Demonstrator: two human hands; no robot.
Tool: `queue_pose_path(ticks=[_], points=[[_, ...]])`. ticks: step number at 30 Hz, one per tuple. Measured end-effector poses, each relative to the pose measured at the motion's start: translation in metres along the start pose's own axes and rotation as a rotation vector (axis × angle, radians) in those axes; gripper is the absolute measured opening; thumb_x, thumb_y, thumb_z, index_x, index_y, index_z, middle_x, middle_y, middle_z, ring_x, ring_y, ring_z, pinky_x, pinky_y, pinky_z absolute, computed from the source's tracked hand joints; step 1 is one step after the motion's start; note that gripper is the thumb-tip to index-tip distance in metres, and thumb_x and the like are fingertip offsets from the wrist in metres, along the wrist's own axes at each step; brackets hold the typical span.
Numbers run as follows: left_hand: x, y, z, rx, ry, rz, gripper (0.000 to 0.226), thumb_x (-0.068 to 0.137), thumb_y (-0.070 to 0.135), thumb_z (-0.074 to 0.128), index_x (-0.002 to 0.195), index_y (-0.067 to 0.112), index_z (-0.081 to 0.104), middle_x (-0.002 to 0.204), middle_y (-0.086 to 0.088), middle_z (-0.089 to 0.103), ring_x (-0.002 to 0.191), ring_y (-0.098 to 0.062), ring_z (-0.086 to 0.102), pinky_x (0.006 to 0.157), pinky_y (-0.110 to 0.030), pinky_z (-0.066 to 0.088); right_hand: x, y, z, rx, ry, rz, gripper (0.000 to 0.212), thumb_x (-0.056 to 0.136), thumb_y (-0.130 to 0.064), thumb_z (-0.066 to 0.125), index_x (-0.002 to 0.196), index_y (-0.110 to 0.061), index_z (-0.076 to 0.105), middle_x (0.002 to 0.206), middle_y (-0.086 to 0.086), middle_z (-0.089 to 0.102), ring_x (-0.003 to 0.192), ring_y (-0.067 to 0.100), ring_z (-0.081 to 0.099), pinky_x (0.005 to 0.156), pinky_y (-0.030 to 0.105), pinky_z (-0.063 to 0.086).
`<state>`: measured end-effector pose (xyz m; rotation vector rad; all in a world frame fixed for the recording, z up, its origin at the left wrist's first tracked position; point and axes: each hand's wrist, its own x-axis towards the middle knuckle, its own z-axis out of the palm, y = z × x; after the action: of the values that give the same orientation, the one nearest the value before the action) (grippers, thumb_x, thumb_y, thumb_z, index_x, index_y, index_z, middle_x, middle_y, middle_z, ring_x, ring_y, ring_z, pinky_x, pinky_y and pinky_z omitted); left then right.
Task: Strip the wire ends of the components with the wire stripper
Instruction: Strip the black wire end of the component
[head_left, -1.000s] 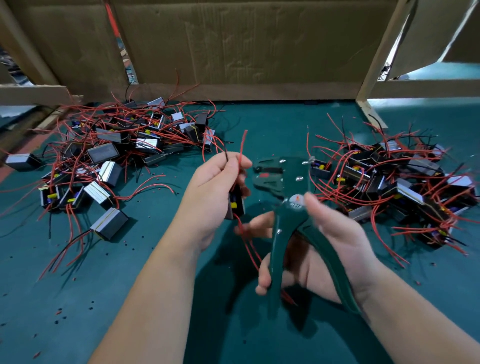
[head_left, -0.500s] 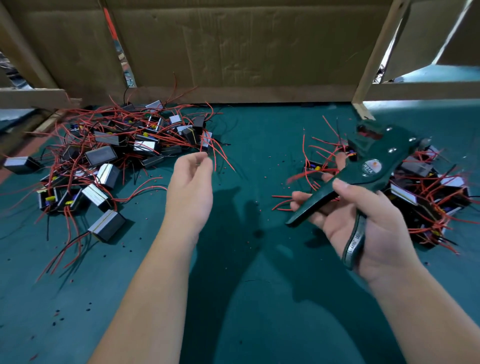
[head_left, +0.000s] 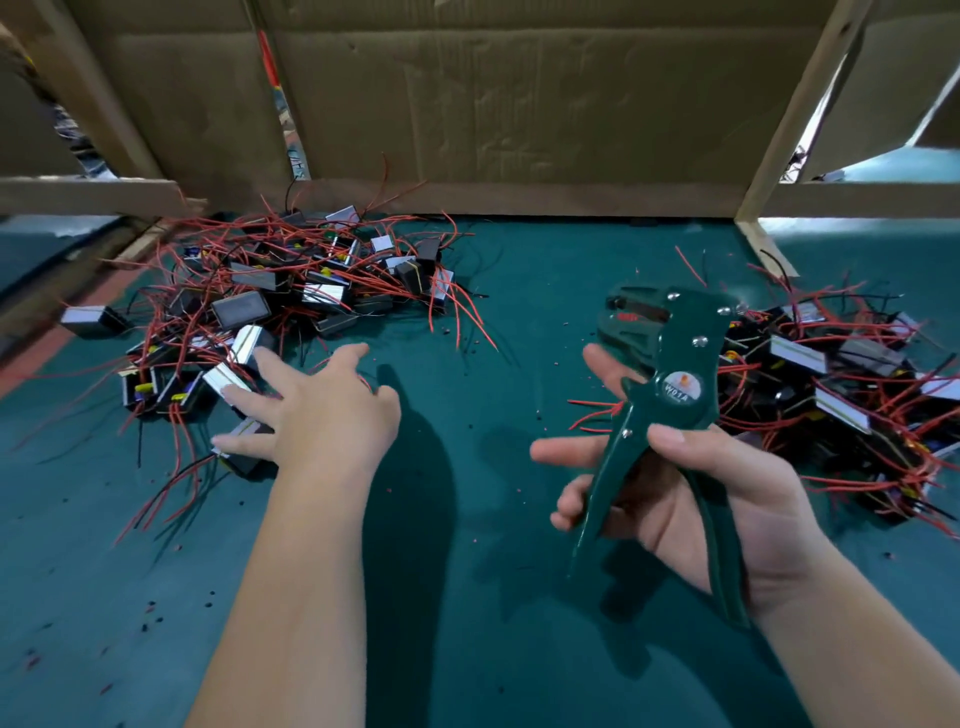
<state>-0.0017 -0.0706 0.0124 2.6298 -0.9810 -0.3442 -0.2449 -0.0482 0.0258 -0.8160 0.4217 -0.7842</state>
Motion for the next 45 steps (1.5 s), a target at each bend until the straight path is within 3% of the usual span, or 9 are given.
queue_pose_path(ticks=[6,12,16,20,23,27,34,42,45], points=[[0.001,-0.003,-0.001,0.014,0.105,0.113,0.055,0.088,0.039,0.055,0.137,0.051,0.034,0.15,-0.009,0.025,0.129,-0.038,0.03,0.1,-0.051,0.022,0.001,0.006,0.005,-0.024,-0.01,0.069,0.082,0.056,-0.027,0.088,0.132,-0.024,0.057,0.106,0.038,0.062,0.072,0.044,0.064,0.072,0.055,0.052],[0.006,-0.005,-0.003,-0.091,0.076,-0.008,0.055,0.086,0.035,0.055,0.137,0.043,0.036,0.154,-0.007,0.014,0.139,-0.037,0.009,0.103,-0.069,0.019,0.001,0.005,0.003,-0.022,-0.012,0.059,0.079,0.06,-0.026,0.086,0.133,-0.021,0.056,0.105,0.035,0.064,0.073,0.043,0.065,0.073,0.055,0.051],[0.002,-0.002,0.002,-0.207,0.145,0.185,0.061,0.083,0.011,0.058,0.139,0.032,0.041,0.149,-0.009,0.023,0.131,-0.036,0.022,0.095,-0.046,0.038,0.001,0.005,0.002,-0.025,-0.008,0.058,0.08,0.061,-0.026,0.085,0.134,-0.02,0.055,0.104,0.034,0.065,0.074,0.045,0.064,0.073,0.055,0.051],[0.003,-0.002,0.004,-0.412,0.192,0.411,0.061,0.08,-0.01,0.05,0.133,0.02,0.051,0.131,-0.004,0.037,0.096,-0.01,0.047,0.075,-0.007,0.028,0.001,0.005,0.002,-0.024,0.006,0.053,0.081,0.059,-0.026,0.086,0.134,-0.02,0.055,0.103,0.033,0.065,0.074,0.045,0.064,0.073,0.055,0.051],[0.002,0.002,-0.002,-0.648,0.205,0.489,0.061,0.076,-0.009,0.055,0.126,0.026,0.055,0.126,0.002,0.049,0.1,-0.007,0.054,0.087,-0.007,0.034,0.002,0.006,0.002,-0.021,0.009,0.044,0.081,0.059,-0.026,0.086,0.133,-0.019,0.056,0.104,0.033,0.065,0.074,0.045,0.065,0.073,0.055,0.052],[-0.015,0.016,-0.011,-1.21,-0.131,0.585,0.065,0.074,-0.016,0.062,0.121,0.028,0.052,0.129,0.0,0.055,0.102,-0.006,0.063,0.086,-0.023,0.05,0.003,0.007,0.003,-0.016,0.017,0.015,0.083,0.057,-0.025,0.086,0.133,-0.018,0.055,0.124,0.03,0.058,0.073,0.043,0.065,0.073,0.055,0.052],[-0.035,0.026,-0.009,-1.525,-0.616,0.643,0.073,0.061,-0.017,0.052,0.123,0.021,0.053,0.128,-0.007,0.056,0.093,-0.015,0.066,0.08,-0.022,0.051,0.004,0.006,0.003,0.025,0.086,-0.031,0.089,0.05,-0.024,0.088,0.131,-0.01,0.056,0.134,0.023,0.054,0.071,0.043,0.065,0.073,0.056,0.053],[-0.046,0.033,0.0,-1.451,-0.75,0.721,0.073,0.062,-0.021,0.057,0.121,0.02,0.053,0.11,-0.002,0.064,0.088,-0.01,0.066,0.078,-0.021,0.052,0.001,0.003,0.0,0.005,0.044,-0.039,0.083,0.056,-0.029,0.085,0.128,0.0,0.056,0.1,0.024,0.064,0.073,0.044,0.064,0.073,0.055,0.052],[-0.046,0.034,0.001,-1.482,-0.699,0.625,0.064,0.076,-0.012,0.065,0.124,0.028,0.053,0.117,-0.001,0.059,0.084,-0.003,0.064,0.071,-0.015,0.051,0.001,0.004,0.001,-0.009,0.015,-0.005,0.076,0.056,-0.029,0.085,0.122,0.001,0.06,0.11,0.031,0.058,0.072,0.044,0.065,0.072,0.055,0.052]])
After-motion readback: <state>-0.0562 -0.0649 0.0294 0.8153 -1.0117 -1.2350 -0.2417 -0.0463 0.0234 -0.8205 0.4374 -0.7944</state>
